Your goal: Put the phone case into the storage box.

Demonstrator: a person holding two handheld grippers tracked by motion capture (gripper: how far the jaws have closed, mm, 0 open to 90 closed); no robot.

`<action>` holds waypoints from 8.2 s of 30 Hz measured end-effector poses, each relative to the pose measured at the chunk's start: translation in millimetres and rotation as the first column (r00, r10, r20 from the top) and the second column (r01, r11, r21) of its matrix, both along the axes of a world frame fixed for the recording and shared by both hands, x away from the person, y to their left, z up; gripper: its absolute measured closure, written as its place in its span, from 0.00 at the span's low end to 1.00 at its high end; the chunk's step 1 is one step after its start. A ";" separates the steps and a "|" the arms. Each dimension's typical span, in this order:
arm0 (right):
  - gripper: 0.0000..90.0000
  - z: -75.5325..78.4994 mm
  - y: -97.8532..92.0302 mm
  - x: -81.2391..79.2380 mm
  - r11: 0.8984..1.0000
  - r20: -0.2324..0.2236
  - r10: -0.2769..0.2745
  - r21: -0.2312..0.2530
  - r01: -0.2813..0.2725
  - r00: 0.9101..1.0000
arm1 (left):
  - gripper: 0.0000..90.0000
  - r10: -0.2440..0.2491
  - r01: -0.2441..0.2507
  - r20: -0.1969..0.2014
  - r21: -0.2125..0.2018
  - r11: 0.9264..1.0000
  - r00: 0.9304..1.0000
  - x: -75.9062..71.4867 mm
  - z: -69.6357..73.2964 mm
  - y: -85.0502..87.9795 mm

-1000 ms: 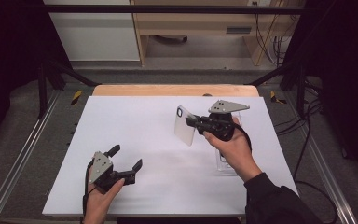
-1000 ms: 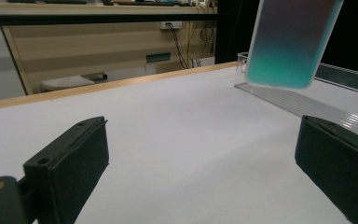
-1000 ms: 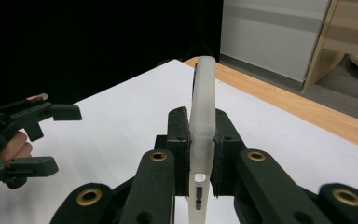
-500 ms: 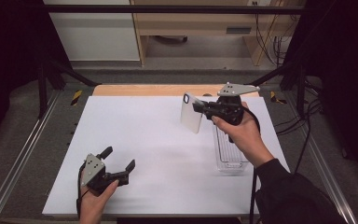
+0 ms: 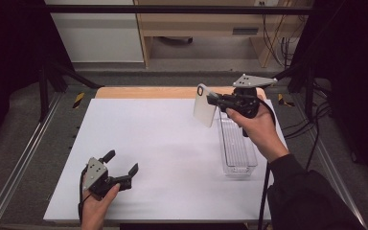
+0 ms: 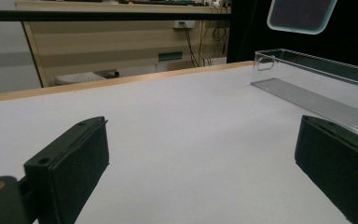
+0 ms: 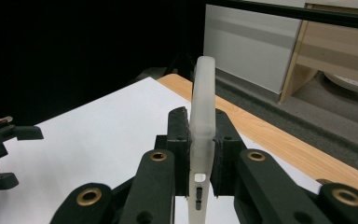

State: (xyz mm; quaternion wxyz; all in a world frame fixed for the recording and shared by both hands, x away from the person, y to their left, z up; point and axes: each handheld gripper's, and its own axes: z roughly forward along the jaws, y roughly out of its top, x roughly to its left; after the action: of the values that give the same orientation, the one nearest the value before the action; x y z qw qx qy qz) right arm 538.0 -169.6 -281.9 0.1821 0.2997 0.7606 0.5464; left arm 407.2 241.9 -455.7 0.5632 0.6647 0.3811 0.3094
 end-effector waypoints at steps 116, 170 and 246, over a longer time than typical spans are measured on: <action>0.90 -79.0 -82.4 55.3 0.971 -0.128 -0.224 -0.116 0.209 0.966 | 0.02 -0.047 0.047 -0.003 0.002 0.999 0.999 0.9 -1.4 -3.1; 0.90 -111.9 -68.0 73.4 0.969 -0.072 -0.241 -0.081 0.235 0.968 | 0.03 -0.056 0.056 -0.003 0.003 0.998 0.998 1.2 -1.7 -4.4; 0.55 -115.9 -71.1 88.8 0.845 -0.110 -0.530 -0.153 0.512 0.841 | 0.03 -0.054 0.054 -0.004 -0.003 0.999 0.999 1.8 -1.5 -2.4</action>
State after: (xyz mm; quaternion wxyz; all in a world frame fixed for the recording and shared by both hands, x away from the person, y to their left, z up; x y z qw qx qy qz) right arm 626.9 -240.7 -397.8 0.2842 0.5236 0.6924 0.4070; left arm 409.0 239.4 -457.1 0.5716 0.6745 0.3648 0.2920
